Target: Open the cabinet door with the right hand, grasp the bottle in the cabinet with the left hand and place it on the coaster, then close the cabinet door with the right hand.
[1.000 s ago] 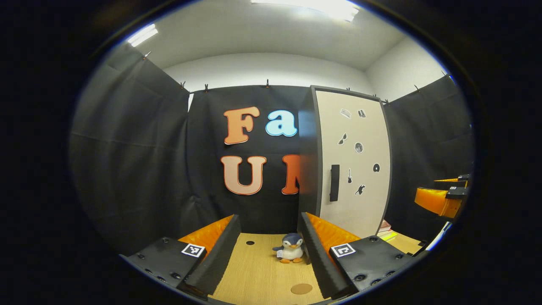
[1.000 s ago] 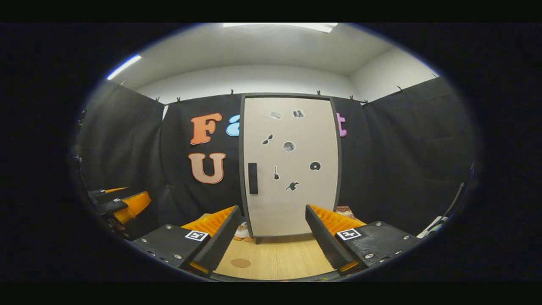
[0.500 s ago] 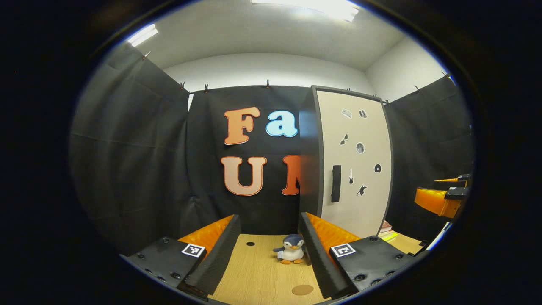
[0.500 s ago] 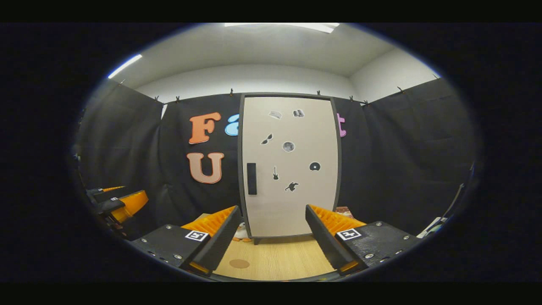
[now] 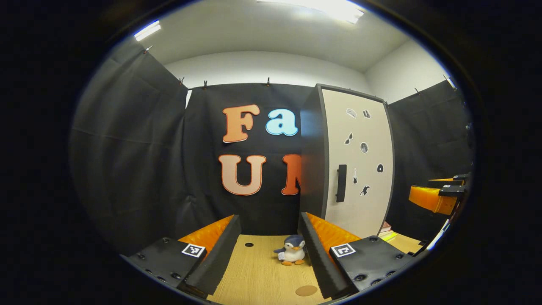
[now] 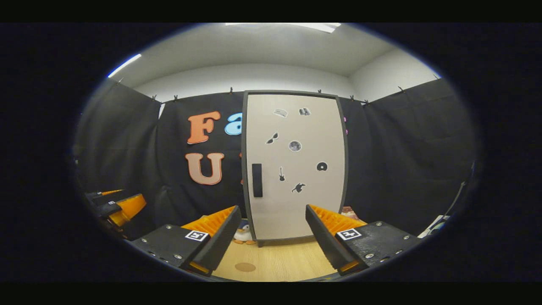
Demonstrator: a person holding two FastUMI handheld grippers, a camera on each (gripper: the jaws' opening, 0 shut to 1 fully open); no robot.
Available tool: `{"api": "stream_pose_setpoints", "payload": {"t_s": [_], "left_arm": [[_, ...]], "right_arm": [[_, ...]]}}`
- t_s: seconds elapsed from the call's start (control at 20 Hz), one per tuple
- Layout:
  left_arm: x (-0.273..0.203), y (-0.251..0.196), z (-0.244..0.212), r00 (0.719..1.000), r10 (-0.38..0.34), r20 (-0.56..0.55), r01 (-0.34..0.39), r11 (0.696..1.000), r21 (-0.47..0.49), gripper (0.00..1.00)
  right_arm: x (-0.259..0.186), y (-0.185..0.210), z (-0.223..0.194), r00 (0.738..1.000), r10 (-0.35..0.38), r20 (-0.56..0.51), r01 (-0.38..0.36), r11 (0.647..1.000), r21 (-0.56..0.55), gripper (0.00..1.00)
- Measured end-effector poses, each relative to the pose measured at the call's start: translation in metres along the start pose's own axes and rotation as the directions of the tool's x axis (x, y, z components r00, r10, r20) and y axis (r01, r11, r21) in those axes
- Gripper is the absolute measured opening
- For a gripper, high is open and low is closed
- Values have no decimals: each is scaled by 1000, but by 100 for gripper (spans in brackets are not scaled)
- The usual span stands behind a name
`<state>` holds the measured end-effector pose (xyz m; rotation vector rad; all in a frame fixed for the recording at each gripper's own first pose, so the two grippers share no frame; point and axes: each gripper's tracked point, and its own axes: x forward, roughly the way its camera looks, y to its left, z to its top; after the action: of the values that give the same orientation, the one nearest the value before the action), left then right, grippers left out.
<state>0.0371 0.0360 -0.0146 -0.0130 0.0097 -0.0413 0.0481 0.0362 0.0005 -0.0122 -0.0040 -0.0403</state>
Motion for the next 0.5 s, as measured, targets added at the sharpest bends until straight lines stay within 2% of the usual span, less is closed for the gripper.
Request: {"api": "stream_pose_setpoints", "payload": {"t_s": [0.05, 0.1, 0.15, 0.2, 0.25, 0.3, 0.5], "left_arm": [[2, 3, 0, 1000, -7, 0, 7, 1000, -3, 92], [3, 8, -2, 1000, -7, -4, 7, 1000, -5, 97], [5, 13, -5, 1000, -6, -9, 6, 1000, -8, 92], [7, 17, -7, 1000, -3, -11, 3, 1000, -14, 92], [8, 23, -7, 1000, 1, -13, -1, 1000, -19, 97], [11, 28, -10, 1000, 10, -16, -10, 1000, -20, 92], [24, 41, -13, 999, 36, -25, -36, 999, -15, 93]], "right_arm": [[6, 4, 2, 1000, -5, 9, 5, 1000, -8, 94], [12, 9, 4, 1000, -5, 15, 6, 1000, -11, 94], [18, 16, 6, 1000, -1, 24, 1, 1000, -11, 94], [24, 21, 7, 1000, 3, 28, -3, 1000, -9, 94], [32, 25, 9, 999, 7, 35, -7, 1000, -9, 94], [41, 29, 11, 999, 12, 42, -11, 1000, -13, 94], [86, 39, 10, 998, 27, 49, -26, 999, -36, 94]]}}
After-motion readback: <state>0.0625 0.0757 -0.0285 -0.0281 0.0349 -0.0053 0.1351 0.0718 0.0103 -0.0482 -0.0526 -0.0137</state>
